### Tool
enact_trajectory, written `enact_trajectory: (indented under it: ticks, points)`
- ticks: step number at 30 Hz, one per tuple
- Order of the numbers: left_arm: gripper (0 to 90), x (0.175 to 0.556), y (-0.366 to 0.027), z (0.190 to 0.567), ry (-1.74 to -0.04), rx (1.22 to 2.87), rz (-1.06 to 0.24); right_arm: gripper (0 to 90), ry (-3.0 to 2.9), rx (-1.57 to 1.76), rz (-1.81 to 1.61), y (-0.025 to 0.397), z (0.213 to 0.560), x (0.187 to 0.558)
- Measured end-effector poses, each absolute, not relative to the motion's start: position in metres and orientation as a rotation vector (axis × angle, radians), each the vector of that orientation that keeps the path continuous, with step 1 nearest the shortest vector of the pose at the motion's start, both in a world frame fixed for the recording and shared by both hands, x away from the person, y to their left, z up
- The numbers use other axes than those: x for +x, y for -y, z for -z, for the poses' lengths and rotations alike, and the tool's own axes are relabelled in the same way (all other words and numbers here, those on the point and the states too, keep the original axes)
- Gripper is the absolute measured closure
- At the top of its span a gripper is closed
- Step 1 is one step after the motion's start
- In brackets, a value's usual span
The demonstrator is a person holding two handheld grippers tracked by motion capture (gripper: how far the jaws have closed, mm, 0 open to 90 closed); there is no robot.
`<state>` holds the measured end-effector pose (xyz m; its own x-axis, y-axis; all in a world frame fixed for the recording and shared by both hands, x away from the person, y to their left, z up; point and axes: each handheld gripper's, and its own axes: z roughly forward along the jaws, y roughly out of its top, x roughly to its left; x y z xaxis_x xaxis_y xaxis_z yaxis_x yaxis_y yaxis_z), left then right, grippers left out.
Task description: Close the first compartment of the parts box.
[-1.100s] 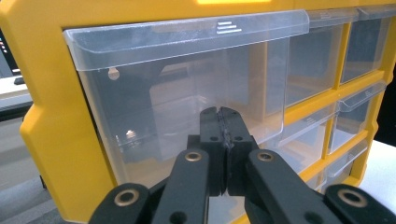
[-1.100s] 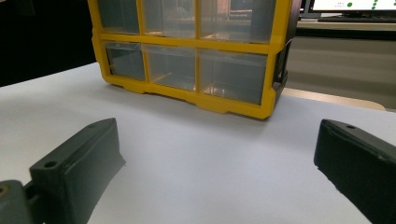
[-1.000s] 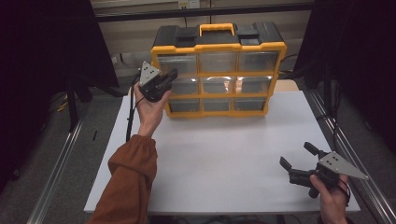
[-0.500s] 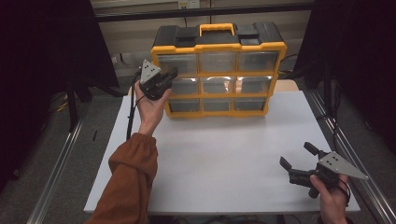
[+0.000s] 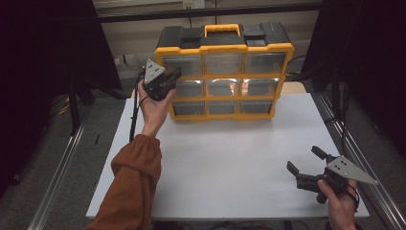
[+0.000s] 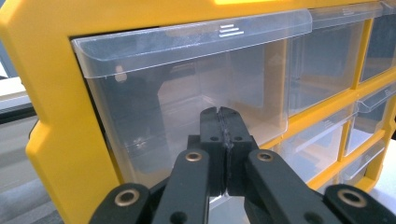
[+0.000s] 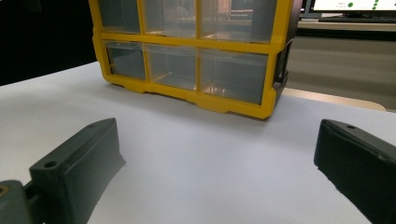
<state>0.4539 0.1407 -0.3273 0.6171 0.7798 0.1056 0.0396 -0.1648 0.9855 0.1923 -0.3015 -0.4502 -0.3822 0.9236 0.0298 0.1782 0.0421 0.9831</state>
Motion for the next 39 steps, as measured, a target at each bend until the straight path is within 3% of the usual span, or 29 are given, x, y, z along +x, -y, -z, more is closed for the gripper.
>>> enact_trajectory:
  ticks: [33,36,39]
  points:
    - [89.8,0.466,-0.139,0.329,-0.713,1.621,-0.773,0.5,-1.663,1.128,-1.408,0.303,0.452,0.197]
    - [88.3,0.466,-0.14,0.331,-0.731,1.581,-0.709,0.5,-1.658,1.131,-1.408,0.302,0.452,0.197]
    - [82.0,0.462,-0.138,0.33,-0.709,1.63,-0.762,0.5,-1.656,1.125,-1.404,0.302,0.452,0.197]
